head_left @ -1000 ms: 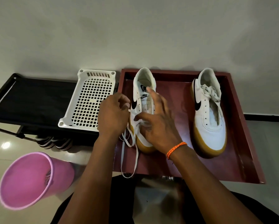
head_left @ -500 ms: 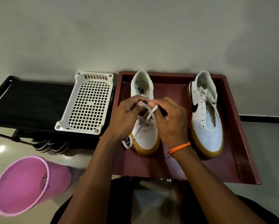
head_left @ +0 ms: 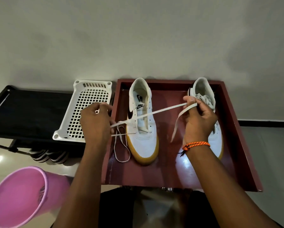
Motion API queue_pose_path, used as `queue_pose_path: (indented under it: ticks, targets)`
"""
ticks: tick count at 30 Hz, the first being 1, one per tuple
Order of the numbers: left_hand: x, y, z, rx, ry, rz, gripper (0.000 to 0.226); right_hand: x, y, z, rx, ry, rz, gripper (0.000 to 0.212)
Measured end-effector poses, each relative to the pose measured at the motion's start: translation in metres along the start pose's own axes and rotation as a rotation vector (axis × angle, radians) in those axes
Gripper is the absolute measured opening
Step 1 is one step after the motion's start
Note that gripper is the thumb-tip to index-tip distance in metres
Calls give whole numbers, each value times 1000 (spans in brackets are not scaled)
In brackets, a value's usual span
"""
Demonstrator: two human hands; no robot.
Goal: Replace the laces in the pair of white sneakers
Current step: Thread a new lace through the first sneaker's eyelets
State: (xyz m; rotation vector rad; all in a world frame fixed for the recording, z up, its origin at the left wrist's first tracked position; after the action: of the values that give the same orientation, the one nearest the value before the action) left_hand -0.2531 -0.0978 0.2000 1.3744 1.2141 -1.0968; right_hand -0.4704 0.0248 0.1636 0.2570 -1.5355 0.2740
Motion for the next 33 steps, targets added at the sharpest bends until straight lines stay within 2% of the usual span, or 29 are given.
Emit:
queue_pose_path:
  ticks: [2,3,5,7,9,11,13,16,19,22,25,27,30,33]
  targets:
    - [6,-1,0,-22,-146,338,26,4,-4,-3,127,-28,44,13]
    - [7,-5,-1,19,-217,397,24,8,-7,-7,229,-37,51,12]
    - [5,-19,-8,239,-302,270,22,12,-14,-18,450,-31,16,10]
    - [2,-34,-17,522,-284,39,25,11,-20,-28,593,34,-65,8]
    - [6,-43,-24,665,-251,-27,28,8,-23,-33,619,164,-178,7]
    - [12,-47,-26,710,-190,20,29,6,-23,-33,600,252,-263,8]
    - [13,-46,-25,729,-123,21,30,5,-21,-31,573,255,-283,7]
    - [9,-38,-18,632,-113,70,38,4,-19,-24,477,159,-199,6]
    - [13,-26,-9,434,-130,318,29,5,-12,-12,309,40,-38,4]
    - [7,-15,-10,276,-180,557,15,7,-6,-4,224,-12,-24,4]
    - [6,-18,-13,289,-302,551,32,9,-11,-12,362,-54,-24,5]
    - [5,-27,-17,397,-361,351,40,11,-15,-21,526,-70,-30,7]
    - [-1,-44,-30,588,-295,16,42,10,-21,-30,727,-21,-100,10]
    - [6,-51,-34,641,-170,-78,31,8,-25,-35,765,81,-200,14]
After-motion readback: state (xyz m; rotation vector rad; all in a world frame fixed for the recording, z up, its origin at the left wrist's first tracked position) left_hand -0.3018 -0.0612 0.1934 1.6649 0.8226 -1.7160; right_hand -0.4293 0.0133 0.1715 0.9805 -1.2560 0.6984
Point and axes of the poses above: each hand's wrist, its own z-axis towards the middle knuckle, its own y-axis out of the back of the hand, x = y × z, the point moved 1 cm from there along z, towards the middle knuckle, and after that the axes turned 12 degrees about -z, right-handed, at the moved point
